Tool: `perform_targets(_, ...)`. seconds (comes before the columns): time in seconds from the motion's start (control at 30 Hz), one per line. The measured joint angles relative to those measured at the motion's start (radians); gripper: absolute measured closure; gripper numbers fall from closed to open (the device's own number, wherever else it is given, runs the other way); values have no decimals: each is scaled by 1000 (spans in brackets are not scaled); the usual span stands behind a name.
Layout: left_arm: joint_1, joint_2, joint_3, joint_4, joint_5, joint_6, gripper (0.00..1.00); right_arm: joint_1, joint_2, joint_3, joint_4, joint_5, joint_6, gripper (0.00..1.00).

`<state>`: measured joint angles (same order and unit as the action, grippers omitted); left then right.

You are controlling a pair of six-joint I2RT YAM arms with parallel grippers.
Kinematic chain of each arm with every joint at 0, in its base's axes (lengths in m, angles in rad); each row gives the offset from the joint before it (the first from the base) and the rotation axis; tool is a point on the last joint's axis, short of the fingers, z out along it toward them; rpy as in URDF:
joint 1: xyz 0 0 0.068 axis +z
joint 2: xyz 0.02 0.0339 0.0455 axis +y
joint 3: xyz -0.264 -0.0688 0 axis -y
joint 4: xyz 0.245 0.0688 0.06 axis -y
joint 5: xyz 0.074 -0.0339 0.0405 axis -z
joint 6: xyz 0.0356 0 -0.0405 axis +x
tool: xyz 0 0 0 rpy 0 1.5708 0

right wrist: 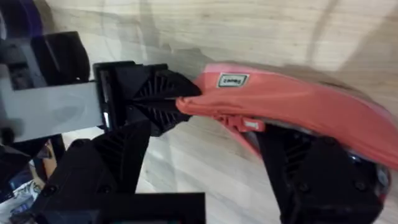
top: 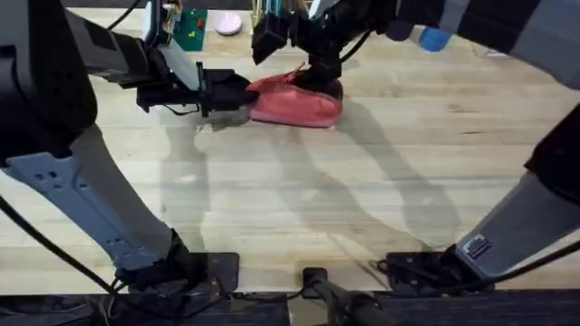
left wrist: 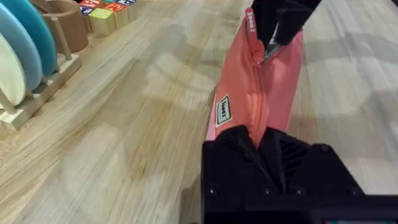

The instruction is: Unzip the bag, pick up the pens from the table one at a time and place them inside, then zip the bag closed.

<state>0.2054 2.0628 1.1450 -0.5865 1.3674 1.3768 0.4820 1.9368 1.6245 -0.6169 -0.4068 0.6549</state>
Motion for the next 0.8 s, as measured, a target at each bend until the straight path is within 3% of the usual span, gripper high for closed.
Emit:
perform_targets(0.5,0,0,0,0,-2,0,959,0,-2,-1,56,-41,4,7)
perform_targets(0.8,0,0,0,0,-2,0,959,0,-67,-5,81,-68,4,6)
